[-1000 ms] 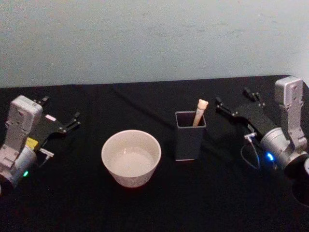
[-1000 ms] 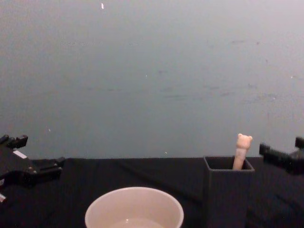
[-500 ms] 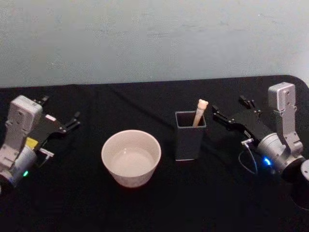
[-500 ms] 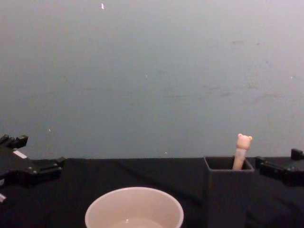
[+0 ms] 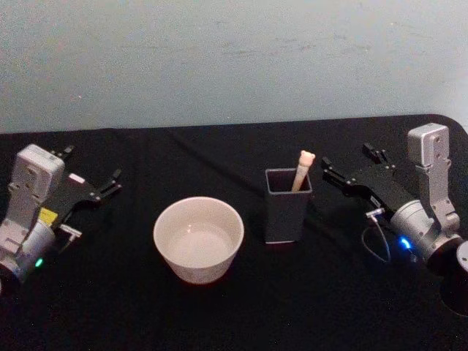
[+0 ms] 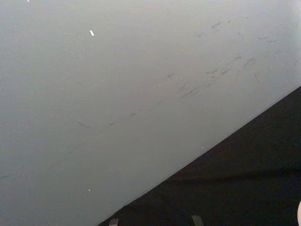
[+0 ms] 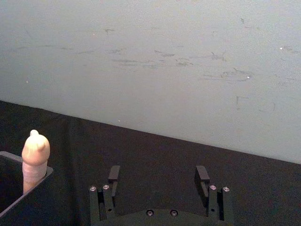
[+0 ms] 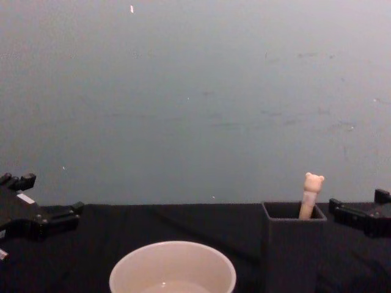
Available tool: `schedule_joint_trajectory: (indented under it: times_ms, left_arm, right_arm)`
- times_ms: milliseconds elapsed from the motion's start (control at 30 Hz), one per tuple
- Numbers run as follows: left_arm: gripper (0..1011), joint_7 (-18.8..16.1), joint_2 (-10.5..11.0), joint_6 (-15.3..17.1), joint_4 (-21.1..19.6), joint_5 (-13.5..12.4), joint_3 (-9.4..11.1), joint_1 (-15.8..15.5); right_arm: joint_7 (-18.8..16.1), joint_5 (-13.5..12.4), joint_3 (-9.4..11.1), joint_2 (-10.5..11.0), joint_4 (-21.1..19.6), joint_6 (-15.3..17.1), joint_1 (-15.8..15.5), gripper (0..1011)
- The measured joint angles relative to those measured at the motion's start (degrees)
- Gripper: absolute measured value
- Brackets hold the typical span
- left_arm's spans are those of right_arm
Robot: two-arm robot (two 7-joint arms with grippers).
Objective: Pick up the stirring spoon with one hand, stir inside the cup, then place it back in its original position.
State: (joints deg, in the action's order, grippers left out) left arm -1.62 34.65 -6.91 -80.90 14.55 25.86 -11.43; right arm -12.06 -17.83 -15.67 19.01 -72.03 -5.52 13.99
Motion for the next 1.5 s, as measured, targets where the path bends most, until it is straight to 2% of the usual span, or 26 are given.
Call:
schedule_joint_trajectory:
  times_ms: [1500]
  left_arm:
    - [1001,0.0,0.0,0.0,0.0,0.0,0.0,0.0]
  right_arm:
    - [0.01,-0.1,0.0,0.05,-0.09,-0.05,0.0,1002]
